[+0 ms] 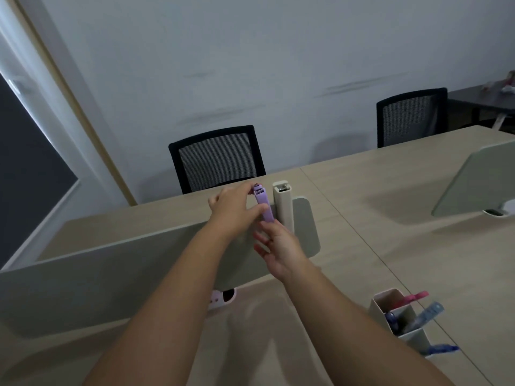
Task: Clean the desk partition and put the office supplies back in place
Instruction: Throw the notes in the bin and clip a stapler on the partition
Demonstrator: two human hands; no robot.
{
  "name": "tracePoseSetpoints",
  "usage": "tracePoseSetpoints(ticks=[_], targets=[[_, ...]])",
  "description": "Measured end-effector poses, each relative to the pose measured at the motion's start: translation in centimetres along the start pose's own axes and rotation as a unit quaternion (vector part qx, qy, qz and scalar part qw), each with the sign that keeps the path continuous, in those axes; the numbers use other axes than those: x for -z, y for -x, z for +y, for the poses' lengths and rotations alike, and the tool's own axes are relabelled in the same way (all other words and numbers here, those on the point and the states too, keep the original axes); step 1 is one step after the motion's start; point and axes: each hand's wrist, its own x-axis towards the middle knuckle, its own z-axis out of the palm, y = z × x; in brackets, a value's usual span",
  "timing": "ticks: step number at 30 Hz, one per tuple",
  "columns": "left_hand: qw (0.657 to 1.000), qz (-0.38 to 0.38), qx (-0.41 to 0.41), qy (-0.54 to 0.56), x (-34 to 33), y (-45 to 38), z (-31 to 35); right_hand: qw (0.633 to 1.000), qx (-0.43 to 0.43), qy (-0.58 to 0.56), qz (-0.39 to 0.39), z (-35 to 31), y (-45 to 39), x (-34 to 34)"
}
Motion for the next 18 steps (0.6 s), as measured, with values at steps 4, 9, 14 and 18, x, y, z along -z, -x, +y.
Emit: tracePoseSetpoints(ticks=[4, 9, 14, 18], targets=[[0.997, -0.068, 0.017, 0.011, -1.0, -1.9, -0.4, 0.999, -0.03, -0.026, 0.027, 0.7, -0.3, 0.6], [0.996, -0.076, 0.045, 0.003, -2.2, -1.6, -0.7, 0.998, -0.046, 0.011, 0.04, 1.3, -0.1, 1.9], [0.982, 0.161, 0.032, 0.098, -3.5, 3.6, -0.2, 0.993, -0.084, 0.086, 0.02, 1.9, 2.1, 5.6], [0.958, 0.152, 0.032, 0.242, -9.3, 13.4, 0.7, 0.974, -0.095, 0.196, 0.056, 3.2, 6.2, 13.1]])
